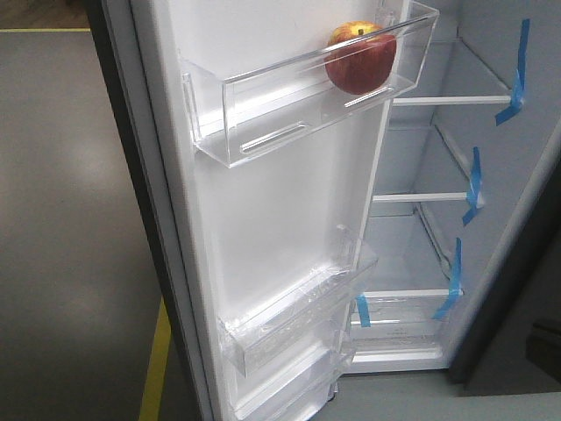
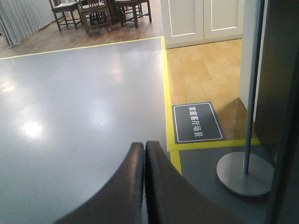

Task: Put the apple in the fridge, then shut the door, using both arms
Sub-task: 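Open the right gripper and lift it away from the apple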

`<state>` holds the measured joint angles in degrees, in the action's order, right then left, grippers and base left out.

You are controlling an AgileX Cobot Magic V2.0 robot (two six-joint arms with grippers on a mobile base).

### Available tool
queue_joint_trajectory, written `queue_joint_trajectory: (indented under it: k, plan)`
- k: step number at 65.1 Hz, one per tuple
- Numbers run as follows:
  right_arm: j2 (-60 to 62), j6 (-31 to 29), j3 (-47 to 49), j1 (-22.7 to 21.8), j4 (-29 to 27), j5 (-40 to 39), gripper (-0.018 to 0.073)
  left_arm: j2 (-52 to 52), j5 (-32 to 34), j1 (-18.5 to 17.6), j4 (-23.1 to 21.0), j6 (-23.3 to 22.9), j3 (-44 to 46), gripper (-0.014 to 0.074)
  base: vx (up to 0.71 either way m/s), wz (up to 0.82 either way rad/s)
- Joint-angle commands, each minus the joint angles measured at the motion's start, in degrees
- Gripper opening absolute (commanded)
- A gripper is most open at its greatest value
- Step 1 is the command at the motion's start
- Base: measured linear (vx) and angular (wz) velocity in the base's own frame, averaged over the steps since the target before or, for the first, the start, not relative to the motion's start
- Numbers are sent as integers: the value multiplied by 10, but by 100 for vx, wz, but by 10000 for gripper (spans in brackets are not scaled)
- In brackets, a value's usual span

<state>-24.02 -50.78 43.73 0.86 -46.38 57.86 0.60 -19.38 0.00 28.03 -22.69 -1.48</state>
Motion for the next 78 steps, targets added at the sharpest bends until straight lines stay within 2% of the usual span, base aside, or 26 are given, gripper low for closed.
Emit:
queue_joint_trajectory:
  k: [1,16,25,51,63,67,71,78]
  plan:
    - [-5,-1,11,-2,-25,-33,-5,9,40,0,8,-1,-16,-8,0,0]
    - [-5,-1,11,-2,-25,-33,-3,9,41,0,8,-1,-16,-8,0,0]
    - [-5,-1,11,-2,-25,-33,-3,9,74,0,7,-3,-16,-8,0,0]
    - [-5,1,11,-2,-25,-34,-3,9,353,0,3,-4,-16,-8,0,0]
    - [-5,10,11,-2,-25,-34,-3,9,440,0,3,-4,-16,-8,0,0]
    - [-5,13,11,-2,-25,-35,-3,9,477,0,3,-18,-16,-8,0,0]
    - [-5,14,11,-2,-25,-35,-3,9,518,0,2,-52,-16,-8,0,0]
    - [-5,26,11,-2,-25,-35,-3,9,593,0,-9,-139,-10,-8,0,0]
